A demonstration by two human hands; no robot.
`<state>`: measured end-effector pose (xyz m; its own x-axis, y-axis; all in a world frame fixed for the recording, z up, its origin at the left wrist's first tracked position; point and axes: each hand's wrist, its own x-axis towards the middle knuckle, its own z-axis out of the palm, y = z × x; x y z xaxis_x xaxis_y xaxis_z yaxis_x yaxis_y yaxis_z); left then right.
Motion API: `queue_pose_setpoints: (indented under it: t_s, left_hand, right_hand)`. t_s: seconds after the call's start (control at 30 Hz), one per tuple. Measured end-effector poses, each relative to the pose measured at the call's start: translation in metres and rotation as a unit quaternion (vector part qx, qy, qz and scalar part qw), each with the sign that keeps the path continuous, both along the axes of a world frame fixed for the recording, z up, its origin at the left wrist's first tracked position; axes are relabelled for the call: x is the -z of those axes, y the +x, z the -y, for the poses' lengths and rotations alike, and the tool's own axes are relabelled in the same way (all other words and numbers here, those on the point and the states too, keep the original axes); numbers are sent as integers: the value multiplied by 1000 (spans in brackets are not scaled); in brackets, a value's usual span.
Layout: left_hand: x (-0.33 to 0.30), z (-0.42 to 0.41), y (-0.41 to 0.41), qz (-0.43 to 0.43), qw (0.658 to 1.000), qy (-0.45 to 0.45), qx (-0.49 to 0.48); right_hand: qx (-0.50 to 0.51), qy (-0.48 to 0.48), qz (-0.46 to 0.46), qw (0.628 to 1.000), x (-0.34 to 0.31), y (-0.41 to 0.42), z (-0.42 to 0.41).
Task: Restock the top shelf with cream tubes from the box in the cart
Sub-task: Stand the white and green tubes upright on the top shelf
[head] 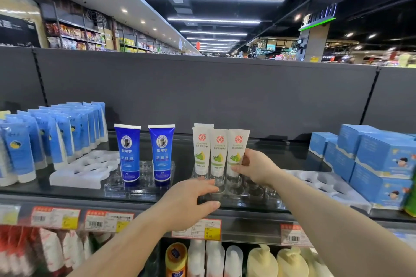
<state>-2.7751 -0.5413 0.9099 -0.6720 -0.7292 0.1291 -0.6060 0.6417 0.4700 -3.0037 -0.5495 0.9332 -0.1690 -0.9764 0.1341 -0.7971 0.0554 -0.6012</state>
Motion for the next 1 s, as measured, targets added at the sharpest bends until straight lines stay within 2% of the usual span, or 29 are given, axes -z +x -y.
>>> queue_pose_setpoints:
  t_s: [0.3, 0.6, 0.83, 1.0]
  left_hand:
    - [-3, -5, -1, 10, 1000, 5, -5]
    - [-15, -10, 0, 23, 998, 56, -14]
    - [-33, -36, 27, -17, 998, 57, -14]
    - [-22, -64, 105, 3, 998, 27, -57]
  right_hand:
    - [-4, 49, -14, 999, 4, 0, 2]
    - [41, 44, -8, 998, 3, -1, -5]
    - [130, 51, -92, 986, -7, 24, -66]
    - [131, 36, -207, 969, -2, 106, -113]
